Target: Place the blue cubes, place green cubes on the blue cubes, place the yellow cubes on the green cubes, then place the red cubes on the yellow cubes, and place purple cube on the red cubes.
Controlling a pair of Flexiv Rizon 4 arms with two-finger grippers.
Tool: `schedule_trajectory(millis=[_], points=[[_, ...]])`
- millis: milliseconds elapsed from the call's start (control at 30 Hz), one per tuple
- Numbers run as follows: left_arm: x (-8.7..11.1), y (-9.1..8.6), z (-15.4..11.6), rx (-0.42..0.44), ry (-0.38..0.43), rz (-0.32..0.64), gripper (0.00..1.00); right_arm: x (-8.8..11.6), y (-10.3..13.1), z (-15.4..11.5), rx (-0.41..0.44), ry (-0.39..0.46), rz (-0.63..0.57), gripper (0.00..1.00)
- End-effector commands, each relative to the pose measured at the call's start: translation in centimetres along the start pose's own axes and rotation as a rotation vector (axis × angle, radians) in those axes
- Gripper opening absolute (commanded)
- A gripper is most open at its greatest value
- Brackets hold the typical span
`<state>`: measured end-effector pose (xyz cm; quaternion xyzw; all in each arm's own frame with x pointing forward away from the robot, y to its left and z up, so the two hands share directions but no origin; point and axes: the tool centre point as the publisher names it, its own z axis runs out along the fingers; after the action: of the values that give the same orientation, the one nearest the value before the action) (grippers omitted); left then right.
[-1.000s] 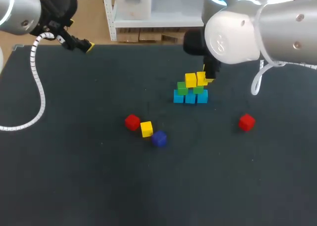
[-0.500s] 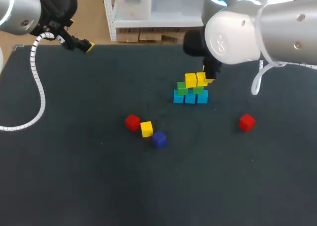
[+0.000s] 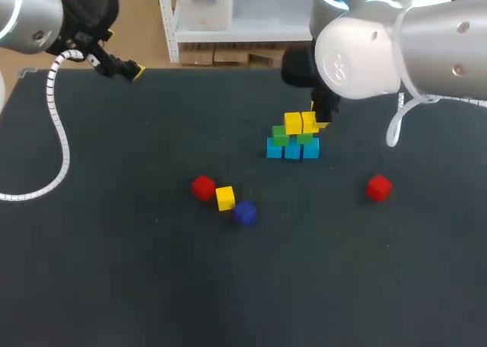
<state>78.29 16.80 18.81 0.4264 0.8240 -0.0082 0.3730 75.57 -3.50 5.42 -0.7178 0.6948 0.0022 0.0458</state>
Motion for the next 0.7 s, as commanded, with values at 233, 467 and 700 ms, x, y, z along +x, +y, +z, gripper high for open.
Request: schedule_trajectory(millis=[233, 467, 700], points=[[0.11, 0.11, 0.00, 0.005, -0.005, 0.003, 1.00, 0.10, 0.19, -0.02, 0.001, -0.003, 0.002, 0.39], [0.11, 0.11, 0.00, 0.005, -0.005, 0.003, 1.00, 0.00, 0.26, -0.04, 0.002, -0.005, 0.006, 0.39], [0.11, 0.11, 0.00, 0.005, -0.005, 0.003, 1.00, -0.02, 0.35, -0.14, 0.000, -0.004, 0.008, 0.39]])
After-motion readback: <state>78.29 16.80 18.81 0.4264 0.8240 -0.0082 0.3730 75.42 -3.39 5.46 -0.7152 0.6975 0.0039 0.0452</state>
